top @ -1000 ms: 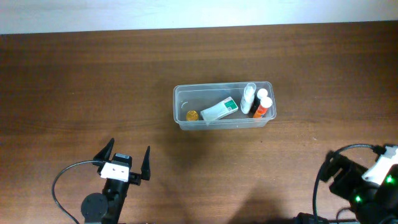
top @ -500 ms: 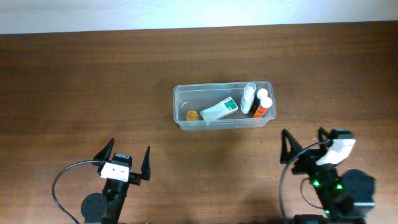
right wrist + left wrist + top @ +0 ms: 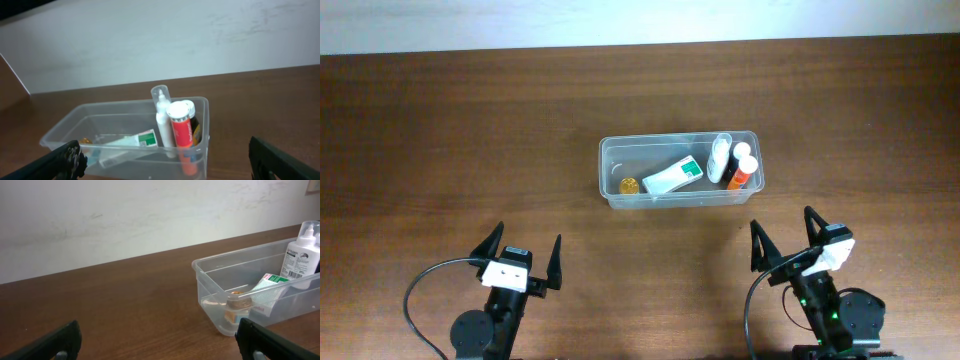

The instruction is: Pack container

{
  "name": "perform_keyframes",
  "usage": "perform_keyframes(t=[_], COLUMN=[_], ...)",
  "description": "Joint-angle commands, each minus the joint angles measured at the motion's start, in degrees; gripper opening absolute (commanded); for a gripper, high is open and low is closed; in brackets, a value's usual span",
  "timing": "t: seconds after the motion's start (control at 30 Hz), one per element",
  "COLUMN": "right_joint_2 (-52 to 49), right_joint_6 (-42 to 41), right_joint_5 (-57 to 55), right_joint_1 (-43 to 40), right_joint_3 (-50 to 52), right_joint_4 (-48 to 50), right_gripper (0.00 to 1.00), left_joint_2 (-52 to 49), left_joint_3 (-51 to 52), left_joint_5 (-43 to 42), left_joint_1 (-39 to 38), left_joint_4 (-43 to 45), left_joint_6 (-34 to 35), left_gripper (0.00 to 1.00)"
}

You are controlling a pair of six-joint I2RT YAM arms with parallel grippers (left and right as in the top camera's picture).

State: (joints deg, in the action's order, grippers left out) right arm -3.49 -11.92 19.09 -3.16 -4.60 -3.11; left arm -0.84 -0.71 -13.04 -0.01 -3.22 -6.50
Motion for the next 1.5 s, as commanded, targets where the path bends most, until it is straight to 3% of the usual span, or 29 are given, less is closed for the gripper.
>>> perform_keyframes(t=[0.0, 0.33, 1.47], right_joint_2=[2.6, 3.3, 3.3], right_joint_6=[4.0, 11.3, 11.3], right_joint_5=[0.9, 1.1, 1.0], right_joint_1=[0.6, 0.6, 0.6], right_joint_3=[2.2, 4.3, 4.3], right_joint_4=[0.4, 0.5, 0.4], right_gripper=[0.98, 0.98, 0.99], left_joint_2=[0.5, 0.5, 0.5], left_joint_3=[0.2, 0.2, 0.2], left_joint_5=[0.6, 0.6, 0.6], left_joint_1=[0.3, 0.3, 0.3], left_joint_4=[-0.3, -0.3, -0.3], left_joint_6=[-0.9, -0.9, -0.9], left_gripper=[0.99, 0.99, 0.99])
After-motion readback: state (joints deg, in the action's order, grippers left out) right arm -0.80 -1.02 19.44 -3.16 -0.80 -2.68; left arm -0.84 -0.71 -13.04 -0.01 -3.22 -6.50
